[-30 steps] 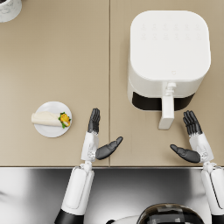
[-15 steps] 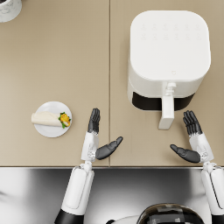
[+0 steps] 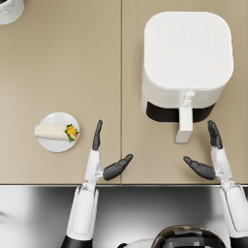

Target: Pick up the chicken rolls and place it into the air fryer

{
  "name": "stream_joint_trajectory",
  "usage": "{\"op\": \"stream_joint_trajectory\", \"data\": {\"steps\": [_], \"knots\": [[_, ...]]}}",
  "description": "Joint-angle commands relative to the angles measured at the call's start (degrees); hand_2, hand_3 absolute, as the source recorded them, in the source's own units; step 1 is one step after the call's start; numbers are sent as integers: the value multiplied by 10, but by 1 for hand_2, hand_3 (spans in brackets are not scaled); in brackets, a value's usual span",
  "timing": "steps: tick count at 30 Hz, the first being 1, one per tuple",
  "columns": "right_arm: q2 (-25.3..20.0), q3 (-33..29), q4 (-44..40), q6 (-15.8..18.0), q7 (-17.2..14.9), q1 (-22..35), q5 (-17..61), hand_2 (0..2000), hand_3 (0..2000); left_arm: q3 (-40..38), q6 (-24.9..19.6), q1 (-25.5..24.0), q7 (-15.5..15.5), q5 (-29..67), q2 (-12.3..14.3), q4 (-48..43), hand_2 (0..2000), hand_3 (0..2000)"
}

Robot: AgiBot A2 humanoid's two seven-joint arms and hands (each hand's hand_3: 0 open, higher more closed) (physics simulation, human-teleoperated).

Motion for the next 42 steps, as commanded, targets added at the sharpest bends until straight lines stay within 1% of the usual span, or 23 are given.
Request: {"op": "stream_joint_trajectory", "data": {"steps": [1, 4, 8, 9, 11, 12, 13, 15, 17, 20, 26, 31, 37, 39, 42], "knots": [[-9, -5, -4, 0, 0, 14, 13, 0, 0, -25, 0, 7, 0, 26, 3, -5, 0, 0], [-11, -9, -8, 0, 0, 10, 34, 0, 0, -55, 0, 7, 0, 103, 6, -8, 0, 0], [-17, -14, -12, 0, 1, 10, 43, 0, 0, -93, -1, 20, -1, 206, 9, 6, 0, 0], [-18, -15, -12, -1, 1, 9, 44, 0, 0, -101, -14, 23, -1, 232, 9, 6, 0, 0], [-21, -13, -21, -1, 1, 11, 45, 0, 0, -113, -127, 30, -32, 283, 10, 13, 0, 0], [-22, -9, -23, -1, 1, 10, 46, 0, 0, -120, -169, 32, -45, 309, 10, 14, 0, 0], [-24, -9, -28, -1, 1, 11, 46, 0, 0, -129, -200, 35, -56, 335, 9, 15, 0, 0], [-27, -9, -28, -1, 1, 11, 46, 0, 0, -147, -240, 48, -68, 387, 7, 28, 0, 0], [-28, -5, -32, -1, 1, 9, 46, 0, 0, -163, -258, 65, -75, 439, 3, 43, 0, 0], [-31, -6, -36, -1, 1, 6, 46, 0, 0, -179, -271, 90, -78, 517, -3, 75, 0, 0], [-40, -15, -52, -1, 1, 9, 46, 0, 0, -202, -281, 115, -80, 673, -8, 117, 0, 0], [-46, -15, -63, -1, 1, 10, 46, 0, 0, -204, -284, 127, -80, 804, -9, 147, 0, 0], [-52, -25, -64, -1, 1, 7, 46, 0, 0, -196, -285, 159, -80, 960, -12, 204, 0, 0], [-55, -24, -67, -1, 1, 9, 46, 0, 0, -182, -286, 173, -80, 993, -12, 233, 0, 0], [-59, -25, -71, -1, 1, 10, 46, 0, 0, -171, -286, 184, -80, 1014, -11, 261, 0, 0]]}}
